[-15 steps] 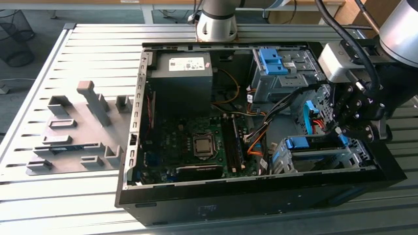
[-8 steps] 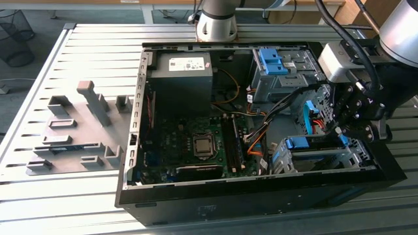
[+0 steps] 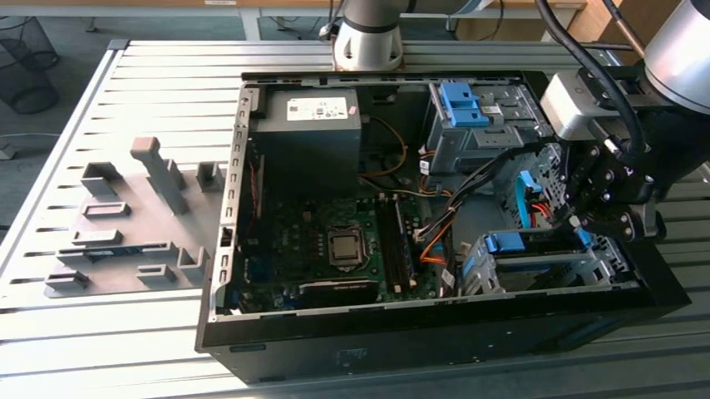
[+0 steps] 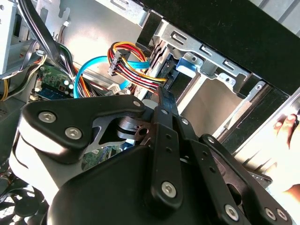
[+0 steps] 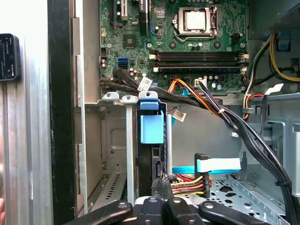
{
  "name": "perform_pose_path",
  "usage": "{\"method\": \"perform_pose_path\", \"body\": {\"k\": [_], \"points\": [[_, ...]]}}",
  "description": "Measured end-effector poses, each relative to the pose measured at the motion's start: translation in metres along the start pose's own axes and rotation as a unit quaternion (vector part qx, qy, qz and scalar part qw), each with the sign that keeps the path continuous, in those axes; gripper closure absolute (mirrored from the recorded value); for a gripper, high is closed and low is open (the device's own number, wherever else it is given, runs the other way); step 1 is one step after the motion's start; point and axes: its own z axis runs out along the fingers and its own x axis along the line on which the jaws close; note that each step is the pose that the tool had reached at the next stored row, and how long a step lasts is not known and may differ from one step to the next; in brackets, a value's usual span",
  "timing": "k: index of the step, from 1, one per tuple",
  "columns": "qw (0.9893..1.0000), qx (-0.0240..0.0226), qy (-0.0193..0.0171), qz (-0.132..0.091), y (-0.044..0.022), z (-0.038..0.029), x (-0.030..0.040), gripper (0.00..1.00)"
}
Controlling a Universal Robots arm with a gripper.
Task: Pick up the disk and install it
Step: 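Insert the second disk wire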
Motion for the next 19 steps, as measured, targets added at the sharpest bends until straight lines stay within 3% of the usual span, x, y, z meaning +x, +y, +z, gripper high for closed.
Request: {"method": "perform_pose_path", "body": {"k": [4,9,19], "points": [[1.0,0.0,0.0,0.0,0.0002,0.0,0.0,0.89],[1.0,0.0,0.0001,0.0,0.0062,-0.0009,0.0002,0.89],[1.0,0.0,-0.0008,0.0,0.0062,-0.0222,-0.0002,0.89]]}}
